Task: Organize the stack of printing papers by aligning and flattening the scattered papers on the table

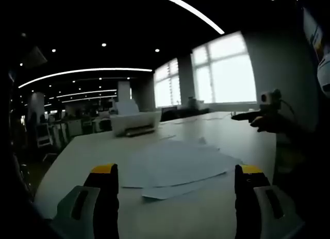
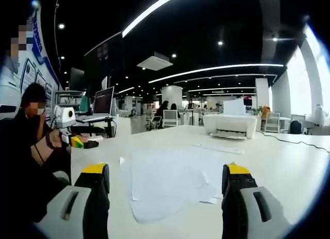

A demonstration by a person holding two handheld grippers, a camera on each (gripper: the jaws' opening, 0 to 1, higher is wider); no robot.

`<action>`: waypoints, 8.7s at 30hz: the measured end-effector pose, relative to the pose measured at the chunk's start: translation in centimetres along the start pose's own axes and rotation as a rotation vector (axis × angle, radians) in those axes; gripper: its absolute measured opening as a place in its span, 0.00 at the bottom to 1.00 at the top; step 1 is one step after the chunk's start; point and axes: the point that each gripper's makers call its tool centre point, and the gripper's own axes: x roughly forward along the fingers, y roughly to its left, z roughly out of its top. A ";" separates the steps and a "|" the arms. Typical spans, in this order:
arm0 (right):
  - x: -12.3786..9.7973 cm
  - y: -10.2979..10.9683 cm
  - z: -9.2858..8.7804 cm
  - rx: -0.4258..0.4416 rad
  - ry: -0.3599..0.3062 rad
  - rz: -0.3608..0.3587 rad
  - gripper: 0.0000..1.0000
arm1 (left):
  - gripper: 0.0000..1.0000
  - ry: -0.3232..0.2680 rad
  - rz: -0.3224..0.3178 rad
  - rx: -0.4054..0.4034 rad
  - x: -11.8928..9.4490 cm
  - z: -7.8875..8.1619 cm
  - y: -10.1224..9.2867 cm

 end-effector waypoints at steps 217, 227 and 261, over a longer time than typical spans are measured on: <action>11.2 -3.6 -8.6 0.063 0.247 -0.069 0.90 | 0.95 0.003 -0.037 -0.017 0.6 -0.6 -1.0; 12.0 -4.4 -9.3 0.069 0.271 -0.085 0.90 | 0.94 0.006 -0.037 -0.017 0.6 -0.7 -1.0; 13.1 -6.2 -12.0 0.023 0.373 -0.108 0.86 | 0.94 -0.001 -0.040 -0.007 0.6 -0.4 -1.4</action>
